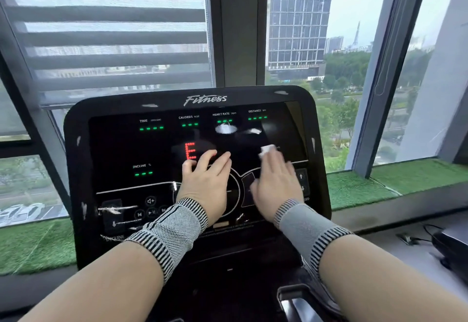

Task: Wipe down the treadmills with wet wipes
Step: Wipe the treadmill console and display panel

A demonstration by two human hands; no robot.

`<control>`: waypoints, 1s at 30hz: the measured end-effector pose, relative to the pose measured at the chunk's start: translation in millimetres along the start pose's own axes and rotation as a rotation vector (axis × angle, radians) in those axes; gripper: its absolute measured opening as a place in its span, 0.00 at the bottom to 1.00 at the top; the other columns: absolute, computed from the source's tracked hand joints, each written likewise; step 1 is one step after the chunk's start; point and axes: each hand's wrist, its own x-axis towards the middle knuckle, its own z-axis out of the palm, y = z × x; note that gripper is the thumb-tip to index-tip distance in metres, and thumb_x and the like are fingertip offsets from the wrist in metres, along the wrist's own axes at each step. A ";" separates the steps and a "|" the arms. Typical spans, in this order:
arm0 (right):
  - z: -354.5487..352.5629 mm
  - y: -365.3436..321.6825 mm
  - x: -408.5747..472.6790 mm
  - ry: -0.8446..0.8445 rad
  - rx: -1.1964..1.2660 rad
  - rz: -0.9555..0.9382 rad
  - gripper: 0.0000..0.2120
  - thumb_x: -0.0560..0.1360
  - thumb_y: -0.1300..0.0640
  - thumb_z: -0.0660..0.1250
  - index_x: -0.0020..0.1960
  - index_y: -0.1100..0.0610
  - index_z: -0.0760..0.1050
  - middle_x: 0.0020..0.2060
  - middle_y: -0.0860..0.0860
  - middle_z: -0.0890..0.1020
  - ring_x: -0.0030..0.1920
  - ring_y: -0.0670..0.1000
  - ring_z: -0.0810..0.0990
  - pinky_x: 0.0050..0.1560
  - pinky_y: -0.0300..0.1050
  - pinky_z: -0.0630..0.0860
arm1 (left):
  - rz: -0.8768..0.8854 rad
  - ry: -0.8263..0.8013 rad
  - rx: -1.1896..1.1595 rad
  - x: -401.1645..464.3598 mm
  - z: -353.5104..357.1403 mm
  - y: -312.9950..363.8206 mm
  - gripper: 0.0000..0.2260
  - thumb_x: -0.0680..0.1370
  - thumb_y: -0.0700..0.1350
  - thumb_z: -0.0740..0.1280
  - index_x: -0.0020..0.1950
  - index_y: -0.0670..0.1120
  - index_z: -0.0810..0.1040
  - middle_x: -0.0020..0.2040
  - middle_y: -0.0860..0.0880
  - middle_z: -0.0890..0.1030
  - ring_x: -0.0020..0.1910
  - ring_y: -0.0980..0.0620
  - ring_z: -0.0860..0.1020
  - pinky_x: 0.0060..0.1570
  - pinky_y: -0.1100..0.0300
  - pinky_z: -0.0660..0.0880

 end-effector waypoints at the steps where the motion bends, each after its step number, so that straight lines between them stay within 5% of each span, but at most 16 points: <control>1: -1.2 4.0 1.0 0.010 0.015 0.069 0.33 0.76 0.51 0.56 0.75 0.63 0.50 0.75 0.57 0.51 0.75 0.54 0.52 0.75 0.52 0.53 | -0.006 0.006 -0.005 0.6 1.6 1.5 0.26 0.68 0.43 0.69 0.67 0.44 0.75 0.70 0.51 0.72 0.69 0.47 0.66 0.58 0.44 0.67; 6: 1.0 8.4 -5.1 -0.122 -0.075 -0.263 0.33 0.79 0.50 0.53 0.77 0.61 0.42 0.77 0.55 0.41 0.77 0.53 0.42 0.76 0.51 0.45 | 0.022 0.009 -0.009 8.1 -1.3 16.7 0.25 0.73 0.44 0.60 0.71 0.45 0.70 0.74 0.52 0.67 0.72 0.47 0.63 0.62 0.43 0.63; 10: -6.9 28.5 7.0 -0.048 0.012 0.022 0.34 0.77 0.50 0.55 0.77 0.61 0.45 0.77 0.56 0.45 0.76 0.54 0.47 0.76 0.52 0.49 | 0.028 -0.030 -0.007 13.8 -1.7 25.5 0.24 0.72 0.44 0.59 0.68 0.45 0.74 0.71 0.53 0.70 0.69 0.47 0.67 0.59 0.43 0.67; 14: -2.8 29.4 4.4 -0.123 -0.051 -0.222 0.35 0.78 0.50 0.54 0.77 0.61 0.42 0.77 0.55 0.42 0.77 0.53 0.43 0.76 0.50 0.47 | 0.056 -0.030 -0.011 23.8 -0.2 37.7 0.28 0.76 0.45 0.60 0.76 0.47 0.61 0.78 0.55 0.57 0.75 0.49 0.55 0.67 0.45 0.57; 18: -3.8 54.7 7.3 -0.074 -0.060 -0.048 0.34 0.77 0.50 0.53 0.77 0.61 0.44 0.77 0.55 0.44 0.77 0.53 0.45 0.75 0.50 0.45 | 0.069 -0.049 -0.016 32.1 -1.4 51.9 0.27 0.71 0.43 0.64 0.72 0.46 0.69 0.75 0.53 0.65 0.72 0.47 0.62 0.61 0.45 0.63; 23: -4.9 66.6 9.5 -0.112 -0.088 0.019 0.35 0.77 0.48 0.52 0.77 0.63 0.43 0.77 0.58 0.44 0.77 0.54 0.44 0.76 0.51 0.44 | 0.104 -0.043 -0.009 45.9 -2.3 68.3 0.29 0.77 0.44 0.57 0.78 0.48 0.54 0.79 0.55 0.50 0.76 0.48 0.49 0.68 0.46 0.54; 30: -27.3 75.5 49.0 -0.045 -0.092 -0.034 0.33 0.78 0.50 0.52 0.77 0.63 0.46 0.77 0.58 0.47 0.77 0.55 0.47 0.76 0.52 0.45 | 0.089 -0.043 0.022 68.9 -9.6 79.5 0.28 0.79 0.47 0.56 0.78 0.48 0.51 0.79 0.55 0.48 0.76 0.49 0.45 0.70 0.45 0.52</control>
